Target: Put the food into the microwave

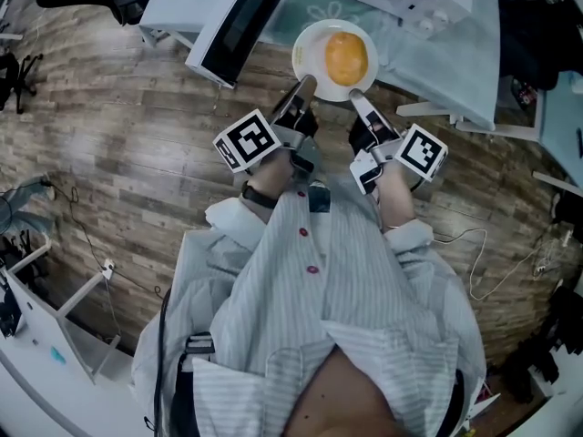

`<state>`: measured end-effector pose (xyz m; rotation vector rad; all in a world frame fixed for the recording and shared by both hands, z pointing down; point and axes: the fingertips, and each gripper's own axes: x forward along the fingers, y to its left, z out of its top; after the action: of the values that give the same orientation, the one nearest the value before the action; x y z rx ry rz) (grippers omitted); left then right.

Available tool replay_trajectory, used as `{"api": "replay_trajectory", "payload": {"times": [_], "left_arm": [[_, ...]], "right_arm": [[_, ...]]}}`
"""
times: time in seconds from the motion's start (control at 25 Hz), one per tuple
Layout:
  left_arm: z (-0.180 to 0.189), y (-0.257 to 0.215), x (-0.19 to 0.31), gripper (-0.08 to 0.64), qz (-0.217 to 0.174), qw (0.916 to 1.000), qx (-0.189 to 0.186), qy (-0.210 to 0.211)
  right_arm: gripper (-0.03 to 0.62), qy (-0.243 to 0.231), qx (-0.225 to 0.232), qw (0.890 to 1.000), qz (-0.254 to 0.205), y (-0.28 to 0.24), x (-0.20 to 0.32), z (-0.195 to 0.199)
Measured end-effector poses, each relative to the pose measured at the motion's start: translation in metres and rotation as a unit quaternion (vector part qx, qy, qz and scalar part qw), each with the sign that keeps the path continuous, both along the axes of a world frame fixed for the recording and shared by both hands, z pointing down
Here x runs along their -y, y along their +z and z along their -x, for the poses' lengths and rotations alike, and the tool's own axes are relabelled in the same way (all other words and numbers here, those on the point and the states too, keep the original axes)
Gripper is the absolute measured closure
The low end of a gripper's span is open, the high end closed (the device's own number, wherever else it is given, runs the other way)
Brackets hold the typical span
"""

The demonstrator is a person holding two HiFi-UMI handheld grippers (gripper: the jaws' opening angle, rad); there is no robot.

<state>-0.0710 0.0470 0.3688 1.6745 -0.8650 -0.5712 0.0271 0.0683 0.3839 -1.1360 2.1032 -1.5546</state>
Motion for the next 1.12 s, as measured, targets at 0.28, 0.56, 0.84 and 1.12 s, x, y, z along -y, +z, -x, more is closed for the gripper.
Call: {"api": "replay_trajectory", "payload": {"times": [0.28, 0.56, 0.84, 1.12], "left_arm": [[0.003, 0.002, 0.038, 0.54, -0.006, 0.9996, 0.007, 0.028], [-0.002, 0.006, 0.041, 0.54, -0.007, 0.9984, 0.013, 0.054], [-0.011, 0.017, 0.053, 0.54, 0.007, 0.9983, 0.014, 0.057], [-0.019, 0.021, 0.089, 0.54, 0.015, 0.999, 0.014, 0.039]], "right_arm": [[0.546, 0.03, 0.006, 1.0, 0.003, 0.005, 0.033, 0.004], [0.546, 0.058, 0.004, 0.998, 0.007, 0.01, 0.033, -0.001], [0.546, 0.065, 0.008, 0.998, 0.02, 0.021, 0.044, -0.009], [0.546, 0.051, 0.012, 0.998, 0.029, 0.024, 0.083, -0.017]]}}
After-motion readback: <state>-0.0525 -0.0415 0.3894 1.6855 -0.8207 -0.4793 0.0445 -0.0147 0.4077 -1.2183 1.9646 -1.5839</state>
